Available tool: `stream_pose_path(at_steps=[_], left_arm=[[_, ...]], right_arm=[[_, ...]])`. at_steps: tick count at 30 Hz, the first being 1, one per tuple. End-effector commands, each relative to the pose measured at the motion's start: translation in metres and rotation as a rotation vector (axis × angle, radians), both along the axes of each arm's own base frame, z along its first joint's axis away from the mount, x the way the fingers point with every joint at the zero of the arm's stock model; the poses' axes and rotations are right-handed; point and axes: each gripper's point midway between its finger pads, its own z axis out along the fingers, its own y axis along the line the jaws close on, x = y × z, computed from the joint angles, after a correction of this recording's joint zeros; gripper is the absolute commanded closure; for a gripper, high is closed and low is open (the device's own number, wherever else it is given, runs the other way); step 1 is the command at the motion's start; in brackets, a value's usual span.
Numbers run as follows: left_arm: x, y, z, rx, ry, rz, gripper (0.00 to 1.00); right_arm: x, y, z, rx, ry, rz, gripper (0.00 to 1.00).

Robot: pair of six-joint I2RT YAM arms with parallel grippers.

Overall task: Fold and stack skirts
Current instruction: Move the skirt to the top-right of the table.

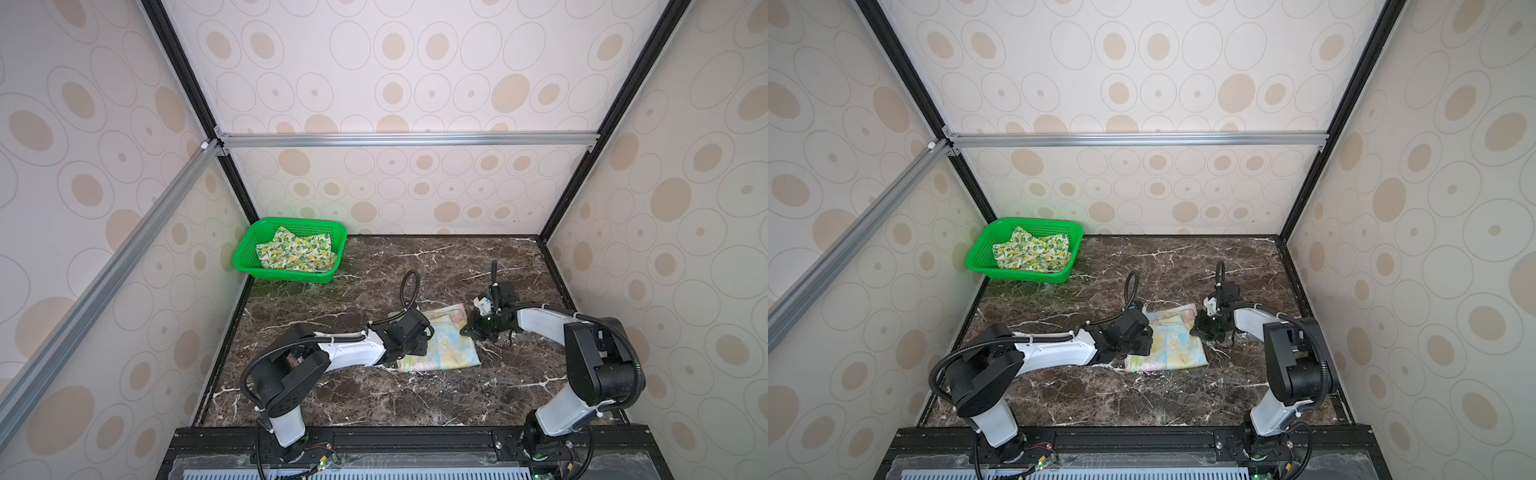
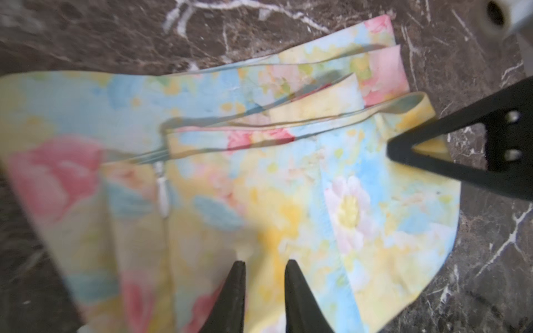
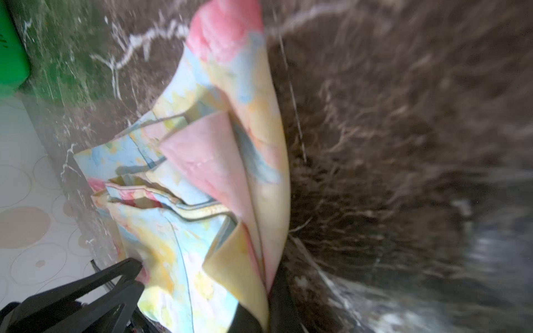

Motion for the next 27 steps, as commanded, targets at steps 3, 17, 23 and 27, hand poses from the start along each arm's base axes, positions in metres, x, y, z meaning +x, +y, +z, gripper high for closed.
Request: stream_pose_path(at_steps=[3, 17, 23, 27], left_arm=[[0.009, 0.034, 0.019, 0.018, -0.055, 0.069, 0.74], [0.026, 0.062, 0.037, 0.049, -0.085, 0.114, 0.73], [0.032, 0.065, 0.032, 0.052, -0.063, 0.127, 0.74], [0.036, 0.064, 0.029, 0.064, -0.046, 0.129, 0.74]], right_arm=[[0.024, -0.03, 0.012, -0.106, -0.004, 0.009, 1.0], [0.108, -0.129, 0.021, -0.218, -0.042, -0.124, 1.0], [0.143, -0.174, 0.022, -0.194, -0.059, -0.183, 1.0], [0.163, -0.196, 0.019, -0.204, -0.059, -0.184, 1.0]])
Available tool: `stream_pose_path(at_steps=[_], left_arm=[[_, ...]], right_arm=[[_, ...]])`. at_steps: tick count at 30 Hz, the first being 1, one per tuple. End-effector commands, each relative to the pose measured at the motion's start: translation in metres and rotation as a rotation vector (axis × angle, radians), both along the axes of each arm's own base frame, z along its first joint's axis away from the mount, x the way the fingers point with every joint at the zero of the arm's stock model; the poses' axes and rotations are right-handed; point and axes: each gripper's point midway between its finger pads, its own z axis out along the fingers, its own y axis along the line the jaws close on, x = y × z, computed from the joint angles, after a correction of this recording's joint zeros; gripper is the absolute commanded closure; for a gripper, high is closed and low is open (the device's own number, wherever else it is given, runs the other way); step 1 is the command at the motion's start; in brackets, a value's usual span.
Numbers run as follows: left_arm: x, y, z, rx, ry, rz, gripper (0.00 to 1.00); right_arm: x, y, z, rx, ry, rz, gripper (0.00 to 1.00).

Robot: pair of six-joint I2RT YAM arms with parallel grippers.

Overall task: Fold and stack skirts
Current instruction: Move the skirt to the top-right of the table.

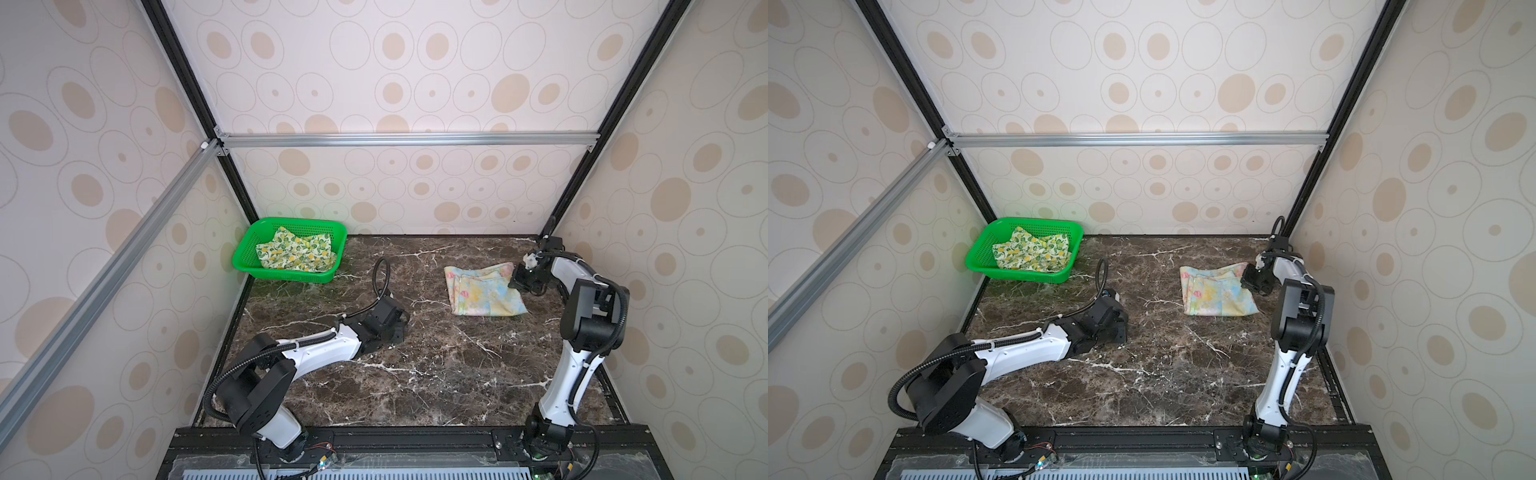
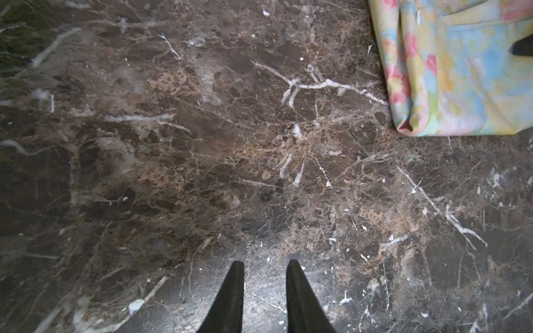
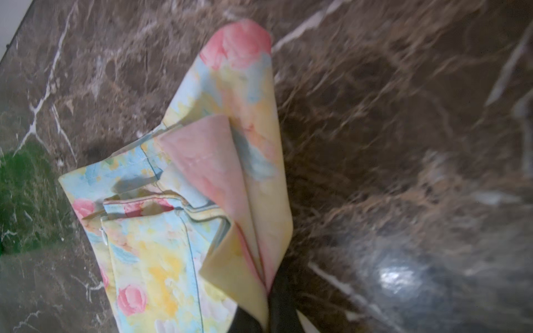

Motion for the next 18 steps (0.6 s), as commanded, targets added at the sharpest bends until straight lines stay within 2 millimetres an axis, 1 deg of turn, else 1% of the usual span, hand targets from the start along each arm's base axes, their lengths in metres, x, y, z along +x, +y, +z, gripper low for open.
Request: stream_pose_path(at_steps=[1, 5, 9, 13, 18], left_arm=[[0.009, -0.001, 0.005, 0.017, 0.001, 0.002, 0.73], [0.011, -0.002, 0.001, 0.027, 0.016, 0.009, 0.74], [0.013, -0.002, -0.004, 0.034, 0.034, 0.016, 0.74], [0.014, -0.003, -0.009, 0.036, 0.049, 0.021, 0.74], [0.016, -0.004, -0.013, 0.045, 0.065, 0.023, 0.75]], right_arm=[[0.006, -0.01, -0.002, -0.001, 0.024, 0.035, 1.0], [0.024, -0.029, -0.003, 0.001, 0.02, 0.021, 1.0], [0.041, -0.041, -0.002, -0.017, 0.013, 0.039, 1.0], [0.052, -0.054, -0.008, -0.04, 0.025, 0.038, 1.0], [0.061, -0.065, -0.011, -0.041, 0.01, 0.026, 1.0]])
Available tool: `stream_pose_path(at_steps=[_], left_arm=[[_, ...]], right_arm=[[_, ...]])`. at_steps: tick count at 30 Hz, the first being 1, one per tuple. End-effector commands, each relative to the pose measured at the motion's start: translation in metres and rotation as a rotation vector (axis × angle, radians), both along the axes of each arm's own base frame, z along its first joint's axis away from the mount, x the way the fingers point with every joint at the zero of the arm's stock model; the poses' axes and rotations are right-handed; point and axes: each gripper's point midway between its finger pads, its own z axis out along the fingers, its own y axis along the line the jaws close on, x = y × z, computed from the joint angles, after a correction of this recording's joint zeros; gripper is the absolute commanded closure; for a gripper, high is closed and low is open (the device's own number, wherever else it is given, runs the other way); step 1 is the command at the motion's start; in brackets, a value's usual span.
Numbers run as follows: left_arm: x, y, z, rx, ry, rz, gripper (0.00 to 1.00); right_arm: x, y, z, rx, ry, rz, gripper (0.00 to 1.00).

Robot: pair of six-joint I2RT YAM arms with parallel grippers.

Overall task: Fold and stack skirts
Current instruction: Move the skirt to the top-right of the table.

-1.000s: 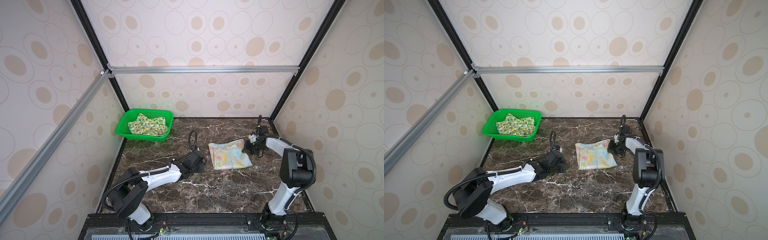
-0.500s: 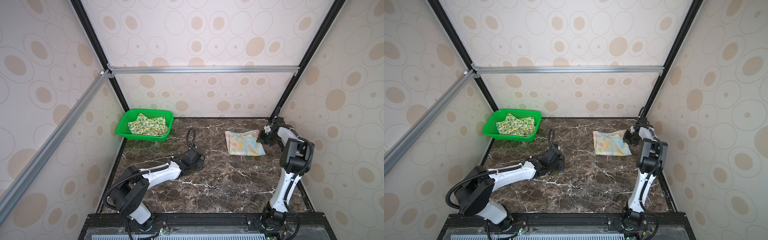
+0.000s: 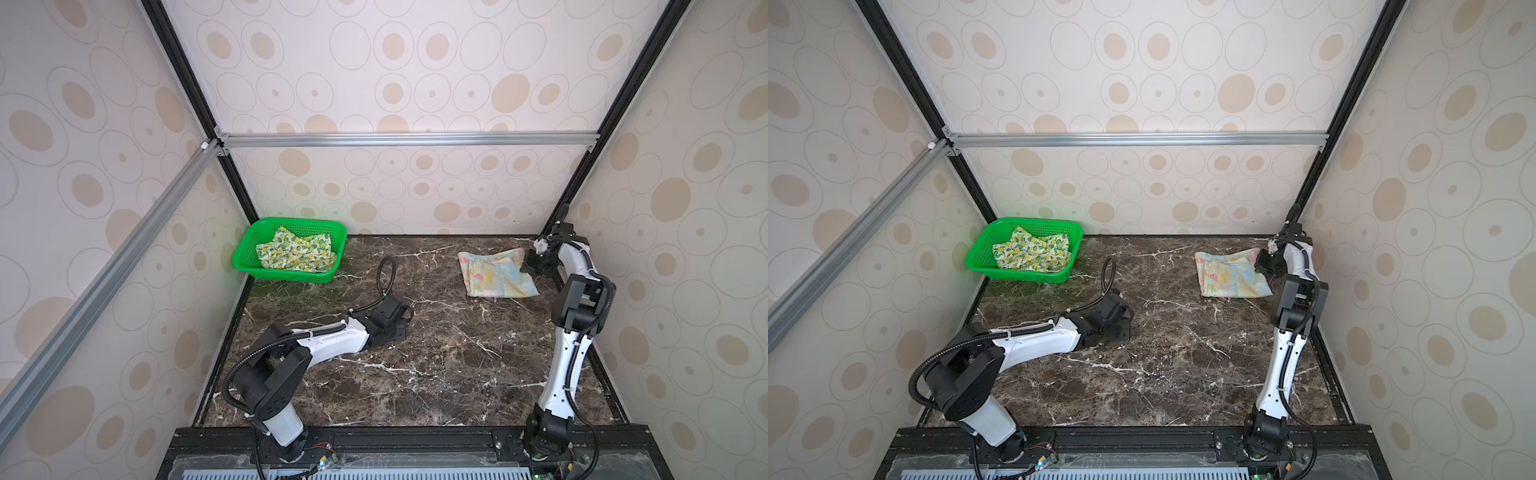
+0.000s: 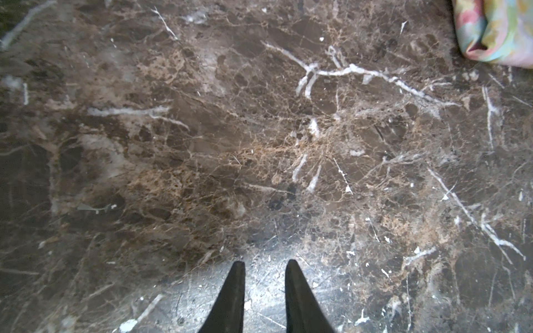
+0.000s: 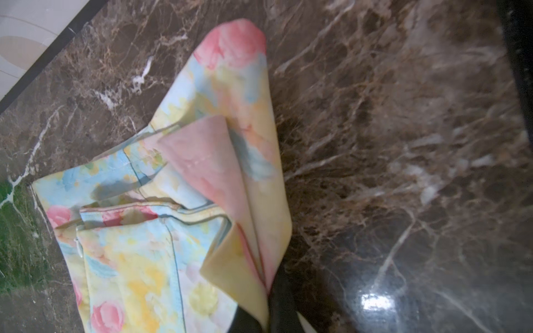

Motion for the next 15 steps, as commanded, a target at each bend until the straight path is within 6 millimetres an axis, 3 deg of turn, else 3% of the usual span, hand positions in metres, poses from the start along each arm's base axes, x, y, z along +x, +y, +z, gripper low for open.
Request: stream_pose_path(at_steps=[1, 12, 13, 15], left_arm=[[0.008, -0.002, 0.006, -0.001, 0.001, 0.013, 0.75], [0.01, -0.004, 0.001, 0.006, 0.016, 0.01, 0.75], [0.01, -0.004, 0.001, 0.005, 0.018, 0.01, 0.75], [0.009, -0.004, 0.001, 0.005, 0.019, 0.012, 0.75]], right_arm=[[-0.007, -0.009, -0.007, 0.0, 0.036, 0.001, 1.0], [0.015, -0.025, 0.007, -0.022, -0.041, -0.023, 0.99], [0.016, -0.024, 0.006, -0.016, -0.042, -0.024, 0.94], [0.017, -0.022, 0.006, -0.005, -0.046, -0.027, 0.73]])
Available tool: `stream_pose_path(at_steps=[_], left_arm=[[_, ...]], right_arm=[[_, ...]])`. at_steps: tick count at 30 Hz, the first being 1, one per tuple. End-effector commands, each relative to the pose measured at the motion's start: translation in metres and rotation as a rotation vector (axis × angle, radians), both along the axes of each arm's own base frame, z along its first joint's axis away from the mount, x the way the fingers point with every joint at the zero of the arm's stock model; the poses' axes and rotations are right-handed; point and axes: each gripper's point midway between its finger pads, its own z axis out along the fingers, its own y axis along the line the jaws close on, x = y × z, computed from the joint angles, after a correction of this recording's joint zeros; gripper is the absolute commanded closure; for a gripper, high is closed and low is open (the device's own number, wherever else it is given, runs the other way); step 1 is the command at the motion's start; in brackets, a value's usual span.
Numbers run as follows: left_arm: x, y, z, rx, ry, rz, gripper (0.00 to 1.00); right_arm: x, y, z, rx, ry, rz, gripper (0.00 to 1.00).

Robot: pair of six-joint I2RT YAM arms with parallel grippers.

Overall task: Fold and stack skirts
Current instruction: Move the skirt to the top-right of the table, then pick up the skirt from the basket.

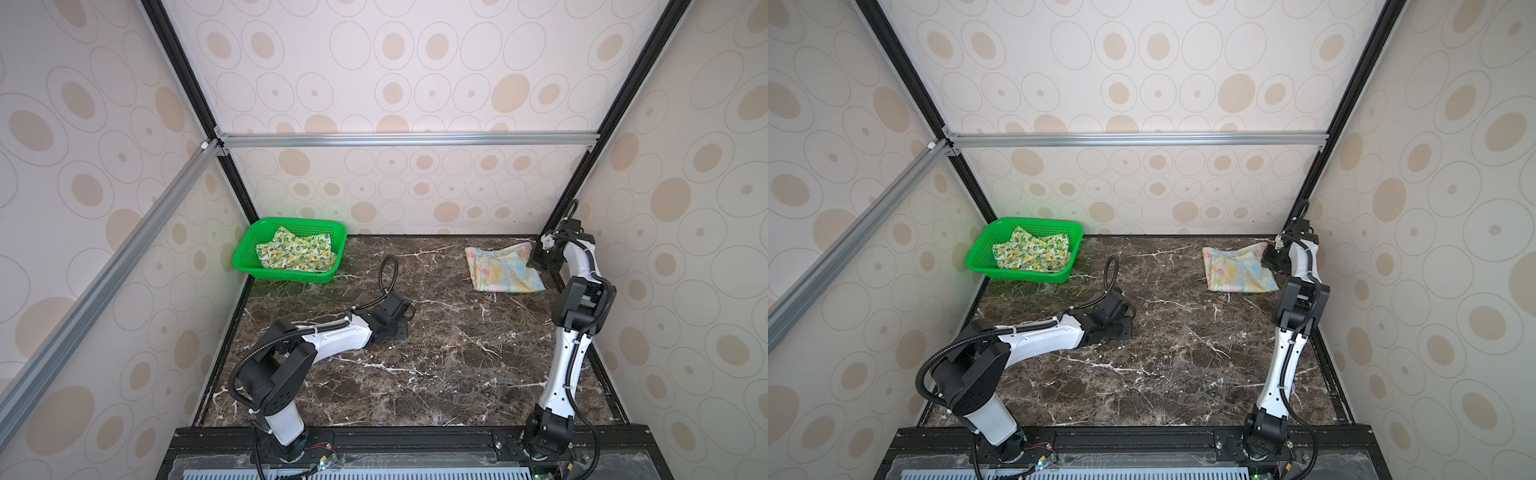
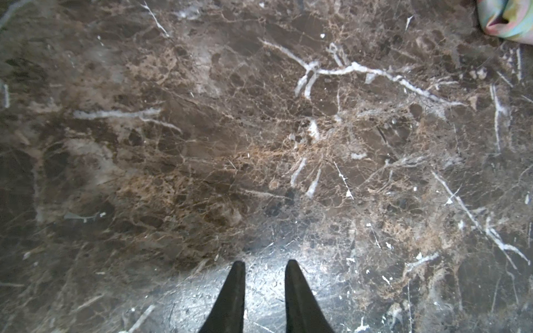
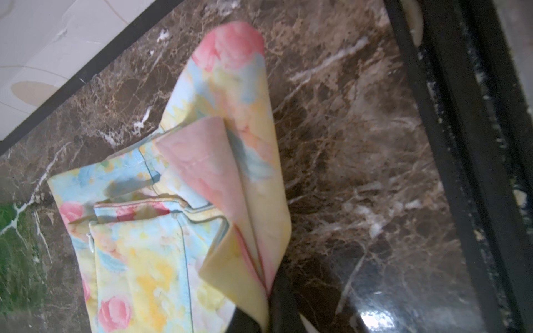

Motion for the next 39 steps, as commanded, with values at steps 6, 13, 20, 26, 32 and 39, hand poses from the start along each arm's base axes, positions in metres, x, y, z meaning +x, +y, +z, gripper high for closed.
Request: stream_pose_path(at_steps=[6, 13, 20, 26, 32, 39], left_arm=[[0.007, 0.002, 0.009, 0.001, -0.012, 0.023, 0.75], [0.015, 0.001, 0.023, -0.062, -0.048, 0.049, 0.75], [0.029, 0.019, 0.054, -0.093, -0.14, 0.091, 0.69], [0.021, 0.036, 0.074, -0.106, -0.189, 0.108, 0.67], [0.041, 0.078, 0.1, -0.075, -0.217, 0.165, 0.58], [0.114, 0.171, 0.121, -0.028, -0.261, 0.324, 0.32]], right_arm=[[0.002, -0.002, 0.016, 0.01, -0.028, -0.028, 0.54], [-0.02, 0.004, 0.064, -0.021, -0.124, -0.07, 0.48], [-0.058, 0.01, 0.112, -0.099, -0.24, -0.102, 0.38], [-0.078, 0.025, 0.104, -0.045, -0.164, -0.093, 0.44], [-0.114, 0.075, 0.073, 0.028, -0.142, -0.112, 0.44], [-0.145, 0.178, 0.057, 0.051, -0.114, 0.063, 0.45]])
